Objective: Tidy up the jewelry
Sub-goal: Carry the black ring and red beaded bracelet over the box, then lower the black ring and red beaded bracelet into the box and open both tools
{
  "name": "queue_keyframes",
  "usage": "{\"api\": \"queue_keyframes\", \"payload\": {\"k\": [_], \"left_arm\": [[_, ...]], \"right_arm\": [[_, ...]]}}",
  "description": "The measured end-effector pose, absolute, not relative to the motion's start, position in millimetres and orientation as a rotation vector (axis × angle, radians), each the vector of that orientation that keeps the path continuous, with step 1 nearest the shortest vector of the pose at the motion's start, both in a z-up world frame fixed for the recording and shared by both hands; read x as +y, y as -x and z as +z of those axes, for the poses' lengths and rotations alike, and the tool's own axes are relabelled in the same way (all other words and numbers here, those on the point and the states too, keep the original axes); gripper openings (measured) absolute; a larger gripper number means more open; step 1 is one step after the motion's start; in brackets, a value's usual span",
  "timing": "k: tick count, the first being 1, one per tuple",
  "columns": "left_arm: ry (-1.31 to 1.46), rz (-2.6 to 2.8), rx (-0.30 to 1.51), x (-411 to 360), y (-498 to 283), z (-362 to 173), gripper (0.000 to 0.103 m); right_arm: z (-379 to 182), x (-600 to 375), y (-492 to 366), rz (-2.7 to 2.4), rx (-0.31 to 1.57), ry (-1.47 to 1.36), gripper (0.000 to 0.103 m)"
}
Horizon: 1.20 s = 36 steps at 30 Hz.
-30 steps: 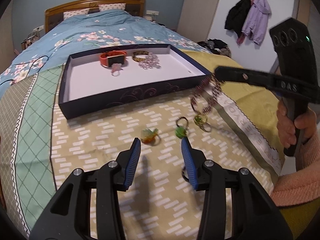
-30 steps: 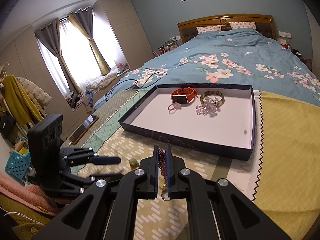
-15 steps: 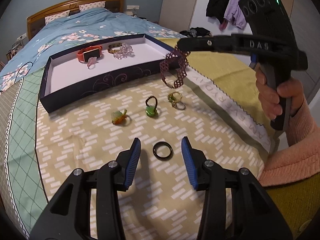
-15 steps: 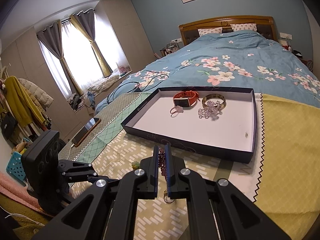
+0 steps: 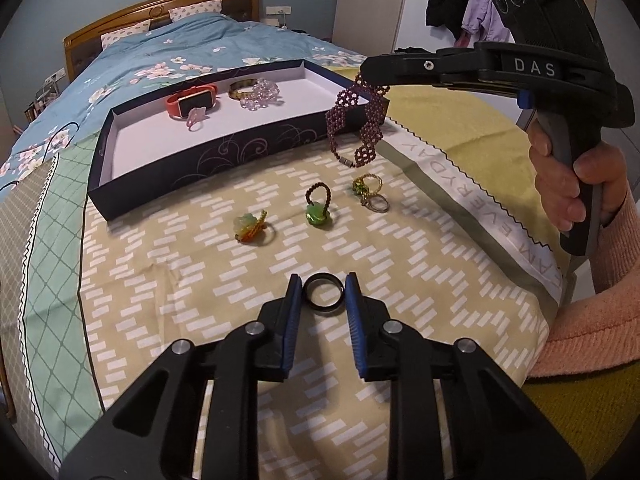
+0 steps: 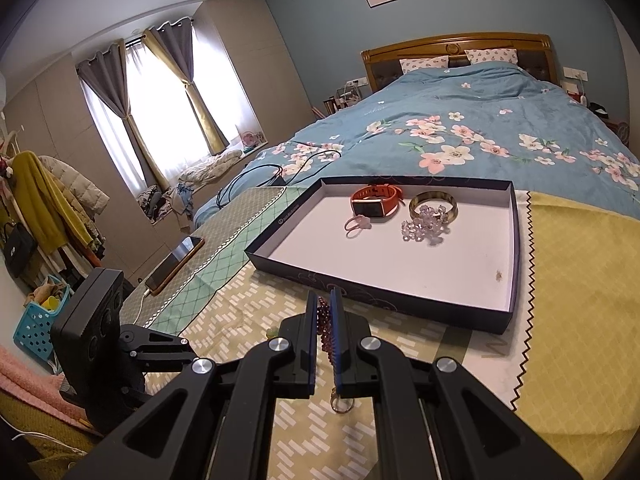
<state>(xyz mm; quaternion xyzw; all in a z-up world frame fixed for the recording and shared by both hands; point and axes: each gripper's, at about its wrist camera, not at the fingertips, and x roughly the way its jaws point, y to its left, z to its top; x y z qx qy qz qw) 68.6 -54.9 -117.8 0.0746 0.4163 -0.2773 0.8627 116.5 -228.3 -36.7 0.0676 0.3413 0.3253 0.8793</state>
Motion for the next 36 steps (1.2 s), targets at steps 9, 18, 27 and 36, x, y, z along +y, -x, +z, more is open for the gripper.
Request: {"api": "queue_keyframes", "payload": {"k": [9, 18, 27, 36], "left_arm": [[-0.095, -0.568, 0.820, -44.0, -84.5, -98.0, 0.022], [-0.071, -0.535, 0.755, -33.9, -114.3, -72.7, 0.022], [-0.102, -0.507, 0.718, -35.1, -146.6, -58.7, 0.022], [-0.131, -0.475, 0.728, -38.4, -182.7, -59.2, 0.022]], "right_arm": [[-29.5, -231.0, -125.5, 0.679, 0.687, -0.153, 0.005], [-16.2, -227.7, -140.5, 0.686, 0.653, -0.148, 0.005], [-8.3, -222.9, -169.9, 0.663, 0.637, -0.152, 0.005], [-17.4, -222.8, -202.7, 0.627, 0.664, -0.185, 0.005]]}}
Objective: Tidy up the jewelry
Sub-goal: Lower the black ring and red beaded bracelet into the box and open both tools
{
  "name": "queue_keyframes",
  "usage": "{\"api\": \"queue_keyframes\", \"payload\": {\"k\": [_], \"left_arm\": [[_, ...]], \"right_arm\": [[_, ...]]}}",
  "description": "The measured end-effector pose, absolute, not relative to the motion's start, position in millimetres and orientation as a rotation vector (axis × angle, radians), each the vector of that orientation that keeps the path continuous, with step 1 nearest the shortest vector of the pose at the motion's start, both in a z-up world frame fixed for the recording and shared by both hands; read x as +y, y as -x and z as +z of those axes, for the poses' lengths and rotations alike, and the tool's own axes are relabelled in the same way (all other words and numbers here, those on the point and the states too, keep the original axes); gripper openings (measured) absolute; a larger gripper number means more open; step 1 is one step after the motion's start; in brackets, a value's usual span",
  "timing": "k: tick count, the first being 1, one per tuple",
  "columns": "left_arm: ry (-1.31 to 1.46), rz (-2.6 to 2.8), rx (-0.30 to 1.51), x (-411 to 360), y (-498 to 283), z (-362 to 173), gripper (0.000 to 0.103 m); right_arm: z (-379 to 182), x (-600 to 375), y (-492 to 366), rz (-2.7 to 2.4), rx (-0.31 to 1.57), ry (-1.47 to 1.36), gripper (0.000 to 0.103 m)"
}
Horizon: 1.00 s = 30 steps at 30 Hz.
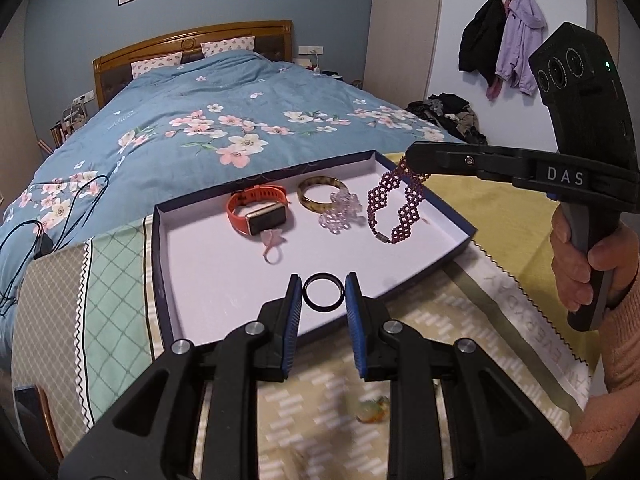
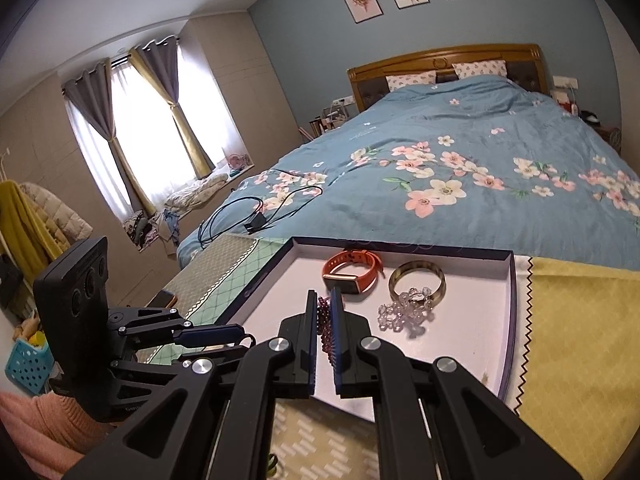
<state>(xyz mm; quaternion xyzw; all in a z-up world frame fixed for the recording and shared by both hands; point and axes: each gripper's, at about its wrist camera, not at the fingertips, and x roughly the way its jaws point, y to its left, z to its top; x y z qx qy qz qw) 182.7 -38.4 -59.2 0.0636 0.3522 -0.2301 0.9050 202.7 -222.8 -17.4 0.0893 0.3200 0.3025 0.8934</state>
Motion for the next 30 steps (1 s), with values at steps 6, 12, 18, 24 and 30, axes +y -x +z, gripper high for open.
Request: {"api": "queue_keyframes", "payload": {"k": [6, 12, 18, 24, 30], "left_arm": [[-0.146, -0.458, 0.752, -43.0, -201.6, -66.4, 0.022], [-0.147, -0.443, 0.778, -46.9, -220.7, -76.0, 0.022], [-0.148, -0.424, 0.801, -49.4, -234.9, -85.6, 0.022], [-0.142, -0.412, 0.827, -52.2, -249.8, -95.5, 0.022], [-0.147, -0.404, 0.854, -54.0, -261.8, -106.3, 0.022]], "right_arm": [[-28.6, -220.4, -221.3, 0.600, 0.696, -0.194, 0.005], [-39.4, -221.2, -238.2, 0.591, 0.725, -0.243, 0.005], [-46.4, -219.0, -251.0, 0.588, 0.743, -0.273, 0.005], [-59.3, -222.3, -260.1, 0.573, 0.771, -0.299, 0.005], [-69.0, -230.1, -266.3, 0.535, 0.794, -0.309, 0.005]]}}
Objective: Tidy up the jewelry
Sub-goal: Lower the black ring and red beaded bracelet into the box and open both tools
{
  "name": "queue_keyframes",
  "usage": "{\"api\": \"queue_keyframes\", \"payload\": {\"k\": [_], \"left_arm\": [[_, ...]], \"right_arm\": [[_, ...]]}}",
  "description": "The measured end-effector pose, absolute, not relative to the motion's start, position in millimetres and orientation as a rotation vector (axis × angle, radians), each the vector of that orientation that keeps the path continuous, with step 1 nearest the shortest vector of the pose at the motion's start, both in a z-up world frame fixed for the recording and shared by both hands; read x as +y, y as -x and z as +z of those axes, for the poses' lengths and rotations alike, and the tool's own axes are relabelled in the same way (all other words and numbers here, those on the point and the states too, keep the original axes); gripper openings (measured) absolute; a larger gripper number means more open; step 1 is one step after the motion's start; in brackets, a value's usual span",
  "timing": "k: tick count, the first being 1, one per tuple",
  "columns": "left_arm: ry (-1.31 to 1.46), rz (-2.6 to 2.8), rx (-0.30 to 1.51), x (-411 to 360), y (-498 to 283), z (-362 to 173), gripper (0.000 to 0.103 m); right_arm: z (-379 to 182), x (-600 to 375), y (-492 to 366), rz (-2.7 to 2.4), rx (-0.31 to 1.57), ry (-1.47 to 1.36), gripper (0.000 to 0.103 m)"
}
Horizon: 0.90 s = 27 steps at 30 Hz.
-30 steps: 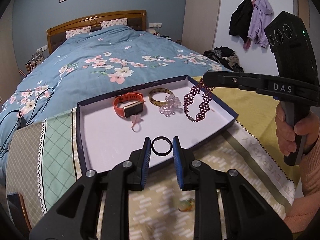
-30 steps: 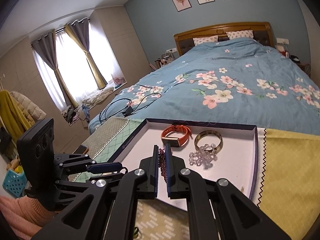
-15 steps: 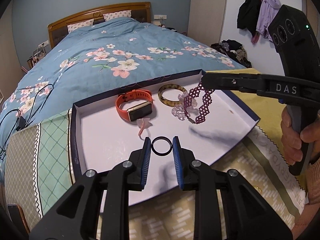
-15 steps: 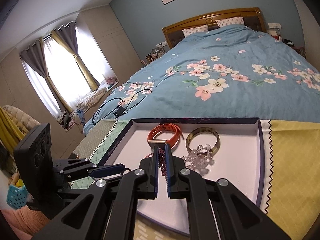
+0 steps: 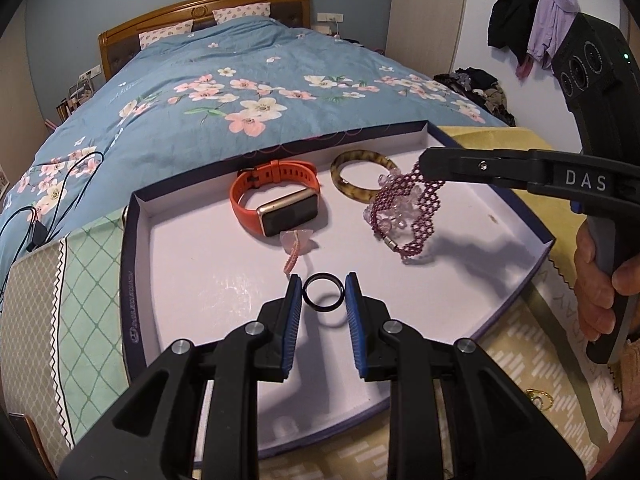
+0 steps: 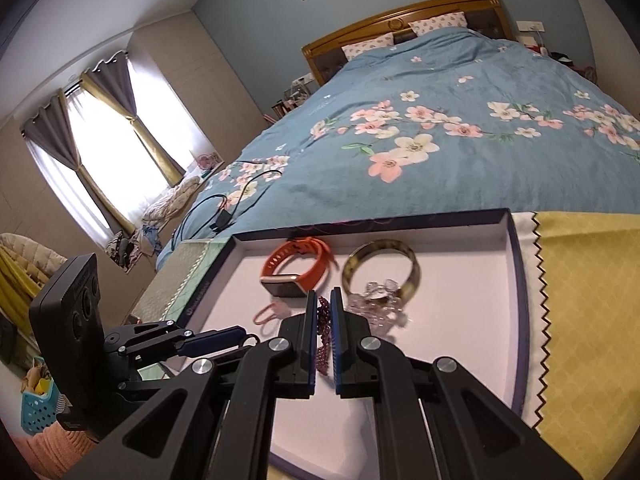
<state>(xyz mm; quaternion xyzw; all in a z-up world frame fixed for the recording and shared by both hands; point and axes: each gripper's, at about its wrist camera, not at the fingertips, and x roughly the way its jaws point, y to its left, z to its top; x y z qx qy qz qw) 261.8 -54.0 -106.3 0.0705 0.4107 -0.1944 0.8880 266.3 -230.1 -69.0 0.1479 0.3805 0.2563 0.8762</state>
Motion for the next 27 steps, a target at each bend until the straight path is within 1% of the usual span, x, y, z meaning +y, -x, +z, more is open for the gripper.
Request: {"api": "queue_keyframes", "payload": {"k": [11, 21, 23, 25, 26, 27], "left_arm": [[-0.130, -0.398, 0.878, -52.7, -277.1, -115.0, 0.022], [-0.125, -0.393, 0.877, -53.2, -279.8, -114.2, 0.023], [-0.119, -0.395, 0.873, -53.4, -280.2, -112.5, 0.025], [-0.114, -0.395, 0.864, -52.7, -278.7, -109.6, 0.029], [-0.112, -0.396, 0.856, -52.5, -277.8, -106.9, 0.031], [-0.111, -0.394, 0.847, -52.3, -276.8, -104.3, 0.035]], "right_arm": [[-78.5, -232.0, -272.1, 0.485, 0.822, -0.270, 0.005], [-82.0, -236.0, -270.3, 0.427, 0.837, -0.246, 0.008], [-81.7, -237.4, -268.5, 0.421, 0.836, -0.243, 0.009], [-81.0, -238.5, -267.6, 0.415, 0.835, -0.240, 0.016], [-80.4, -239.9, -266.2, 0.412, 0.833, -0.242, 0.018], [-79.7, -241.5, -264.6, 0.410, 0.831, -0.246, 0.020]]}}
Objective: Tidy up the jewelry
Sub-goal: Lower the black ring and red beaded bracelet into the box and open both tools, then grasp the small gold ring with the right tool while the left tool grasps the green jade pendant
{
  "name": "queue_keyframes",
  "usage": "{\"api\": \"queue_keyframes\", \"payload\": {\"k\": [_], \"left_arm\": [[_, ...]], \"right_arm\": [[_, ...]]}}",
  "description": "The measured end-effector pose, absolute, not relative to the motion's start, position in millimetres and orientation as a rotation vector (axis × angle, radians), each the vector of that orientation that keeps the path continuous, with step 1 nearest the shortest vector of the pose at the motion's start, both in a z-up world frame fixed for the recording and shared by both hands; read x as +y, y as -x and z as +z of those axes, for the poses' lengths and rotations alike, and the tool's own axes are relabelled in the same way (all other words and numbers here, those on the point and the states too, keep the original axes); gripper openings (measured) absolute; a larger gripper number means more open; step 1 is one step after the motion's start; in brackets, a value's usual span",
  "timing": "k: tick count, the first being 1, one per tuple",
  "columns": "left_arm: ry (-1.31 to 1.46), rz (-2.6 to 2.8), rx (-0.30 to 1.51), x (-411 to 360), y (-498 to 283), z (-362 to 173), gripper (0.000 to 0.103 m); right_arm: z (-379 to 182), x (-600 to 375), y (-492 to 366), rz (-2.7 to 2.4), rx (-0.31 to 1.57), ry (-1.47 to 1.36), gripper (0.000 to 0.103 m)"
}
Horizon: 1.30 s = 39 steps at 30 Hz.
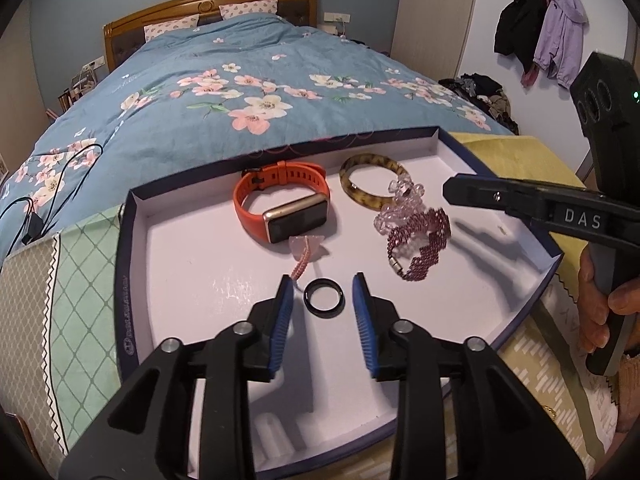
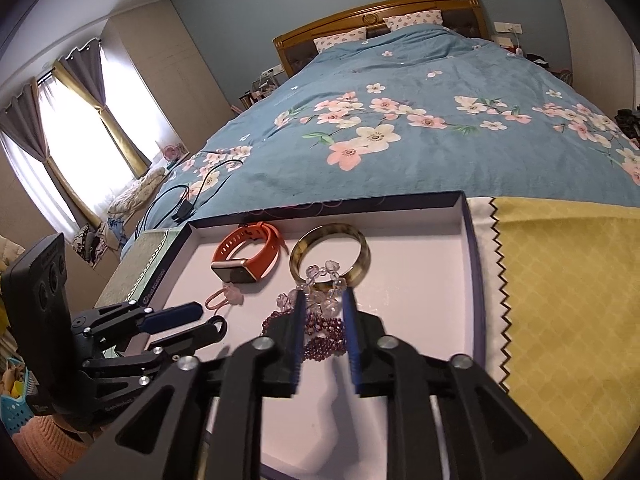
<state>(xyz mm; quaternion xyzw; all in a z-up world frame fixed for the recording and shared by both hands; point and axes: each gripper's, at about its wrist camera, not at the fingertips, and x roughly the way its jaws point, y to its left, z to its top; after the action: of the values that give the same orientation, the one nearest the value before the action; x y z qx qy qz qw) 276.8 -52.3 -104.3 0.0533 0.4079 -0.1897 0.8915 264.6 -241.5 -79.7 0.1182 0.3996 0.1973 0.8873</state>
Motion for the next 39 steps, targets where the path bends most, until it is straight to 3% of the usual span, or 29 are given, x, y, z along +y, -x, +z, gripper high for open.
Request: {"api": "queue_keyframes", "payload": {"k": [16, 35, 39], "left_arm": [[-0.087, -0.409, 0.674, -21.6, -193.9, -52.3, 0.045], [-0.099, -0.477, 0.764, -15.5, -106.2, -95.6, 0.047], [-0.110, -0.492, 0.780, -21.8, -103.2, -101.8, 0.047]], "right_arm": [[-42.5, -236.6, -183.2, 0.572, 0.754, -0.120, 0.029], [-90.2, -219.3, -112.0, 0.632, 0.899, -0.058, 0.028], [-92.3, -219.3, -110.8, 0.620, 0.905, -0.063, 0.024]]}}
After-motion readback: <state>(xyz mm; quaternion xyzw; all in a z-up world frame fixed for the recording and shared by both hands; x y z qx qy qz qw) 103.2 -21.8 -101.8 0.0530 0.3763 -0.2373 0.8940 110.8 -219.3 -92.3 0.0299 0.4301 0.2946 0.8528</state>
